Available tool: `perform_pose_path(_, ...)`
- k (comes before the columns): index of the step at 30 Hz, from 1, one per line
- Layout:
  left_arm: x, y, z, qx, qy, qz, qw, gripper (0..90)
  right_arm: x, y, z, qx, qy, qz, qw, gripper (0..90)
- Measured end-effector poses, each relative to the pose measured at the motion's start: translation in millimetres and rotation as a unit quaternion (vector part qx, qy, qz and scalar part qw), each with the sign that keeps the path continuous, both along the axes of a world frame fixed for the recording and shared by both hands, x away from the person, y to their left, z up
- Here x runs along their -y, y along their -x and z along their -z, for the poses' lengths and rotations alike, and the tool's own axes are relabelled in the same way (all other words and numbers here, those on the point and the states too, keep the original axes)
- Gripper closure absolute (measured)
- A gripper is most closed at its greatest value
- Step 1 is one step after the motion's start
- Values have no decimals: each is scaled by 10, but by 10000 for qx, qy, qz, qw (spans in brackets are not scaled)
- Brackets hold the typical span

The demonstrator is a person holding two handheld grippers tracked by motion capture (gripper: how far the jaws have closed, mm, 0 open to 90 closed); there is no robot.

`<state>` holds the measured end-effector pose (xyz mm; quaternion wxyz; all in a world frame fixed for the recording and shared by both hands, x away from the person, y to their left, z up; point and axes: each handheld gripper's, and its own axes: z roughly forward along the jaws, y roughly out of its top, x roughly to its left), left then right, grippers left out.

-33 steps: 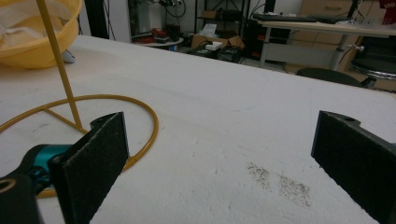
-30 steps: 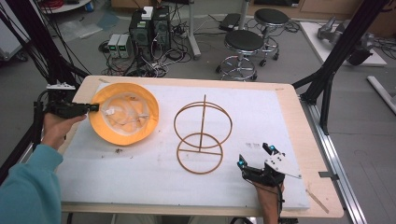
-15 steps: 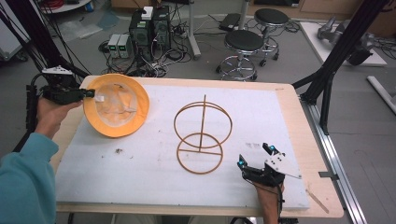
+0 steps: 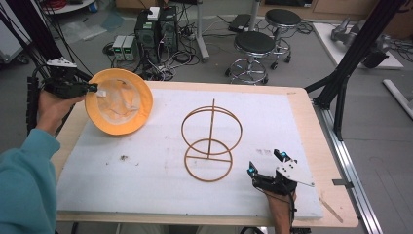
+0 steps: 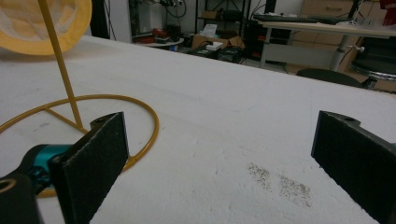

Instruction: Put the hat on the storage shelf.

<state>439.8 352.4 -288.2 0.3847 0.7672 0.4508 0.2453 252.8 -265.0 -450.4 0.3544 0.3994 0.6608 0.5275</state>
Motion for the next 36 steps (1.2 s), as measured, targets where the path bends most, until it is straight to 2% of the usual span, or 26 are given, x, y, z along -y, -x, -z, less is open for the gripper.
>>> perform_pose_path(5, 60, -4, 44, -19, -317, 31, 9995, 848, -1, 1, 0, -2, 3, -5, 10000, 28)
perform_pose_path(15, 246, 56, 63, -20, -515, 253, 9984, 848, -5, 6, 0, -18, 12, -11, 10000, 28)
perform_pose_path(20, 326, 113, 65, 16, -492, 377, 9981, 848, -4, 4, -1, -7, 20, -7, 10000, 28)
perform_pose_path(27, 415, 210, 159, -17, -412, 511, 9978, 848, -9, 6, 1, 2, 19, 7, 10000, 28)
perform_pose_path(30, 435, 242, 173, -21, -322, 558, 9979, 847, -9, 3, 1, 24, 36, -1, 10000, 28)
perform_pose_path(36, 490, 299, 197, -10, -328, 642, 9974, 848, -9, 4, 1, 23, 30, 2, 10000, 28)
